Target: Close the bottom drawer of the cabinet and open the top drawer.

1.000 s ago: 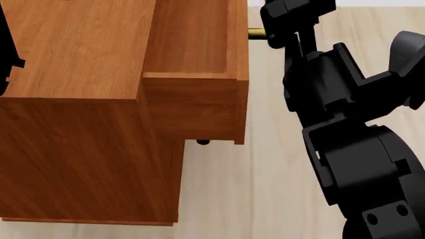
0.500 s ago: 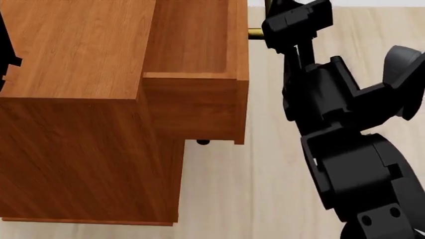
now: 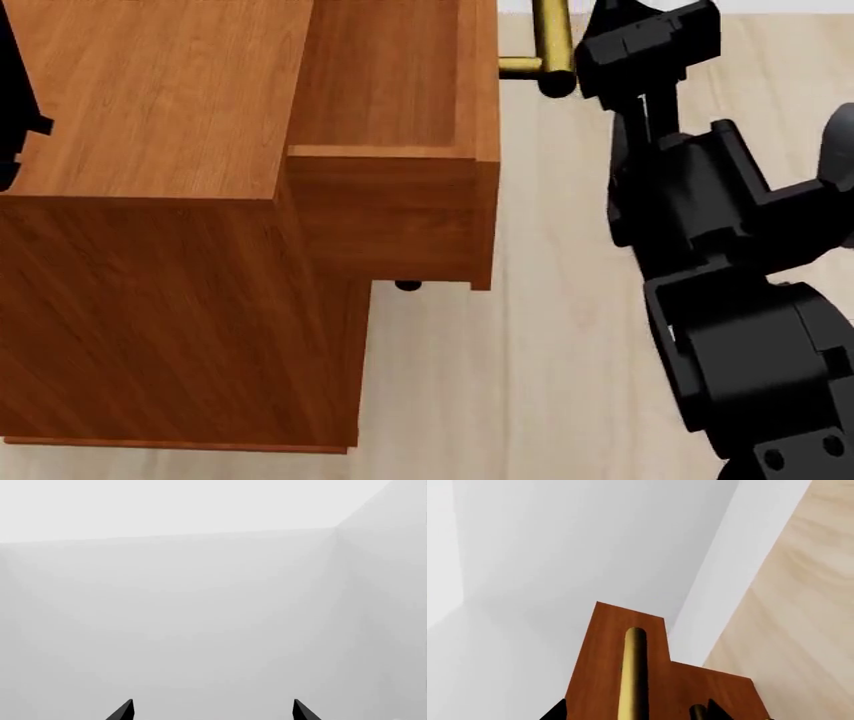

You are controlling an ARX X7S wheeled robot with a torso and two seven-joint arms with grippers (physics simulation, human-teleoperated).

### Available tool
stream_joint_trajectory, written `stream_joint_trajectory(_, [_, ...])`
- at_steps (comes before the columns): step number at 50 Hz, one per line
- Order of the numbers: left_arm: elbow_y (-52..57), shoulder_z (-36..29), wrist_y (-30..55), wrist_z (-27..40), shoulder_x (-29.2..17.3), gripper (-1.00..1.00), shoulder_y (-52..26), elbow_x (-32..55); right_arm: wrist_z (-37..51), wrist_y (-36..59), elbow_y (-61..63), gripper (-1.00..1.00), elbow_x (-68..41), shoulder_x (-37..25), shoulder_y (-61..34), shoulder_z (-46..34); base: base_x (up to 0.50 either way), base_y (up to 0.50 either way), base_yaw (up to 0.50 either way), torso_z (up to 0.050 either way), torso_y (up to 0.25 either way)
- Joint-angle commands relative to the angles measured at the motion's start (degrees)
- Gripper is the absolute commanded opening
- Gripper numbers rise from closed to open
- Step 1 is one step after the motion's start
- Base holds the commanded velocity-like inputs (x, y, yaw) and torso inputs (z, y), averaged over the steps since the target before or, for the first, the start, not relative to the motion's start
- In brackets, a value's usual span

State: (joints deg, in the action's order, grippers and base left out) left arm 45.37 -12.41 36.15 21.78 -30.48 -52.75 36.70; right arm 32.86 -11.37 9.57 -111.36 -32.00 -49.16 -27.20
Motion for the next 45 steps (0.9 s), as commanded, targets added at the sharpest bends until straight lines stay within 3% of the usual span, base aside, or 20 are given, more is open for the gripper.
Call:
stream_joint_trajectory(1, [-0.1,-0.5,-0.1,0.0,0.1,1.00,-0.1,-0.1,0.8,-1.0,1.9,1.00,0.4,-1.6,1.1,1.4,0.00,0.00,0.00,0.000,0.000])
stream_joint_trajectory(20, [0.0,-0.5,-0.3,0.3,0.0,1.00,-0.2,0.3,9.4,1.9,7.1,1.00,6.7,-7.8,-4.2,0.3,0.00,0.00,0.00,0.000,0.000])
stream_joint_trajectory(45, [-0.8,-0.9,-1.4,0.0,0.1,1.00,-0.1,0.1,16.6,26.7,3.7,1.00,9.4,-16.7,-24.3,-10.2,0.00,0.00,0.00,0.000,0.000])
